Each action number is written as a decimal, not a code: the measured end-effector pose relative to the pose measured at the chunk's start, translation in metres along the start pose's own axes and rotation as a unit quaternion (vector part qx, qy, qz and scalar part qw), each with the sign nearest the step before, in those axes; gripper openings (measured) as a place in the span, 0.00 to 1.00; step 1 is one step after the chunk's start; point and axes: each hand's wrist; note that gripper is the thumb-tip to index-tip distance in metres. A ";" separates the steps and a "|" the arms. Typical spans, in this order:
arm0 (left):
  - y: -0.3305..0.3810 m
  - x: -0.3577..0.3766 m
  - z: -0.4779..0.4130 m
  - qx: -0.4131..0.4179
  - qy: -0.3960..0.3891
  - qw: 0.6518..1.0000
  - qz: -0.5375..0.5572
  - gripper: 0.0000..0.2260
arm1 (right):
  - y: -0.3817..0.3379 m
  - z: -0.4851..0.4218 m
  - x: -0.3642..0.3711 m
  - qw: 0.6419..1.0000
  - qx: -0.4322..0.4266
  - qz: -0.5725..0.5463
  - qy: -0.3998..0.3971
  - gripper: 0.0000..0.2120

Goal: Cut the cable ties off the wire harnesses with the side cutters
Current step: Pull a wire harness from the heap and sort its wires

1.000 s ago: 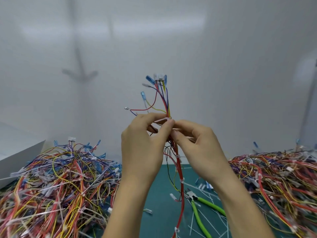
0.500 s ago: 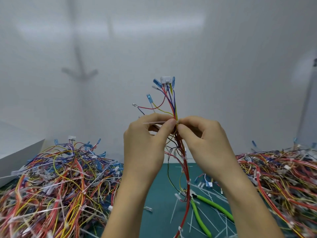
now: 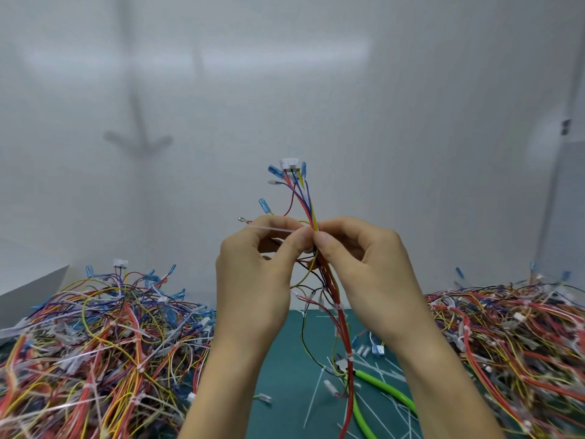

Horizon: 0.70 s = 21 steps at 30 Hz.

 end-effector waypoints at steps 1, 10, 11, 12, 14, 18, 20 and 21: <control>0.000 0.000 0.000 0.003 -0.007 1.000 -0.009 0.04 | 0.000 0.000 0.000 1.000 0.000 0.000 0.001 0.07; -0.002 0.003 0.000 0.008 -0.022 0.998 -0.064 0.06 | 0.000 0.000 0.004 1.000 0.001 -0.004 0.012 0.06; -0.002 0.003 0.000 0.008 -0.020 0.998 -0.061 0.05 | 0.000 0.000 0.004 1.000 0.001 -0.004 0.013 0.06; -0.001 0.003 0.000 0.008 -0.017 0.998 -0.055 0.05 | 0.000 0.000 0.003 1.000 0.002 -0.004 0.014 0.06; -0.001 0.003 0.001 0.005 -0.015 0.999 -0.044 0.04 | 0.001 0.000 0.001 1.000 0.005 -0.009 0.018 0.06; -0.001 0.004 0.001 -0.007 -0.022 0.999 -0.027 0.03 | 0.003 -0.001 -0.003 1.000 0.016 -0.008 0.020 0.06; -0.002 0.003 0.001 -0.018 -0.024 0.999 -0.017 0.03 | 0.005 -0.002 -0.003 0.999 0.024 0.002 0.027 0.06; -0.003 0.002 0.001 -0.024 -0.025 0.999 -0.012 0.03 | 0.006 -0.003 -0.003 0.999 0.030 0.005 0.033 0.05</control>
Point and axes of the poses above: each hand's wrist, its own z-axis away from the middle knuckle, its own x-axis out of the palm, y = z × x, and after that the axes turned 12 degrees about z, right-handed
